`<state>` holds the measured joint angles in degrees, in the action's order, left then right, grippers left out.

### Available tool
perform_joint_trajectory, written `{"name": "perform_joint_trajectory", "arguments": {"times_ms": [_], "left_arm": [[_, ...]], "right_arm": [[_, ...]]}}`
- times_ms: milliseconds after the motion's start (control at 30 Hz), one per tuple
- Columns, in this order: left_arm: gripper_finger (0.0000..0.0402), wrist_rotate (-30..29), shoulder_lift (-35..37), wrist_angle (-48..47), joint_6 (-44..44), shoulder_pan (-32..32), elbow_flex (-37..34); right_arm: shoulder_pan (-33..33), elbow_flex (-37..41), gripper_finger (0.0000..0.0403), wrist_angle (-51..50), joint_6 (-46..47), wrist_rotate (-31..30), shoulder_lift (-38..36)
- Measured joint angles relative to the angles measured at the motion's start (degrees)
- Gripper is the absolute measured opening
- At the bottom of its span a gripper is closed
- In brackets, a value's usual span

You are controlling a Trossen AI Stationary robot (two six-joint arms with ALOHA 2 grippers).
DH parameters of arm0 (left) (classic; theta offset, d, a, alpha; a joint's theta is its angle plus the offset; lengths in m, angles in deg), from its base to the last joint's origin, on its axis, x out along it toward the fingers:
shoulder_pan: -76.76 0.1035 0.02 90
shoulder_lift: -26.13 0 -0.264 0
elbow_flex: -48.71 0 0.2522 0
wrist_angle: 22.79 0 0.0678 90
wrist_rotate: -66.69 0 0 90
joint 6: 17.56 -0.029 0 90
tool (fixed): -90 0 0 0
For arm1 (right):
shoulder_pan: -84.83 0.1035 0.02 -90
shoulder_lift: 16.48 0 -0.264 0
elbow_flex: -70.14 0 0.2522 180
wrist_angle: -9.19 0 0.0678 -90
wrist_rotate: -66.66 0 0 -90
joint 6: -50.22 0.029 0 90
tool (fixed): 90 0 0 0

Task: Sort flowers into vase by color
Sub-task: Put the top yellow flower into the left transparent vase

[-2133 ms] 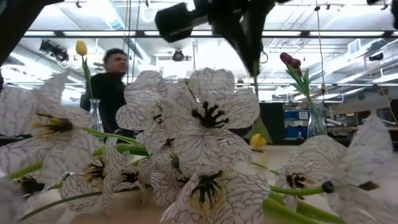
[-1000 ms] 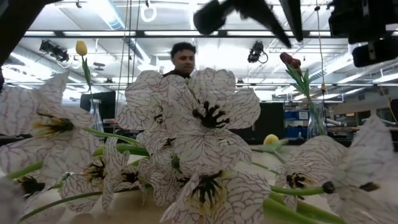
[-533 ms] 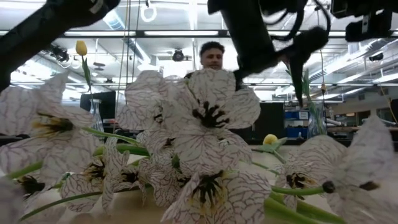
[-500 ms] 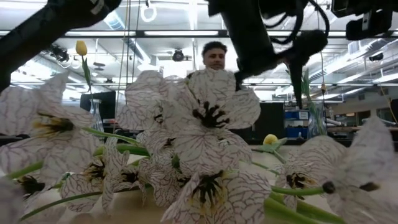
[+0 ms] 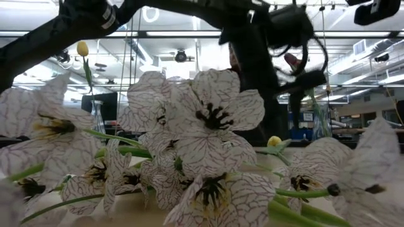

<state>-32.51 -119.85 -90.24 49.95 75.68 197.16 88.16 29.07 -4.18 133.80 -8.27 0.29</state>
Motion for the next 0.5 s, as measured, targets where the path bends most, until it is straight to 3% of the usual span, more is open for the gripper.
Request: {"name": "perform_joint_trajectory", "arguments": {"times_ms": [200,500], "left_arm": [[0.0252,2.4,-1.7,2.8,0.1,0.3,0.1],[0.0225,2.7,-1.8,-0.2,-0.1,0.0,0.1]], "right_arm": [[0.0,-2.0,0.0165,-0.7,-2.6,-0.4,-0.3],[0.0,-2.5,0.0165,-1.0,-3.3,-0.4,-0.3]]}}
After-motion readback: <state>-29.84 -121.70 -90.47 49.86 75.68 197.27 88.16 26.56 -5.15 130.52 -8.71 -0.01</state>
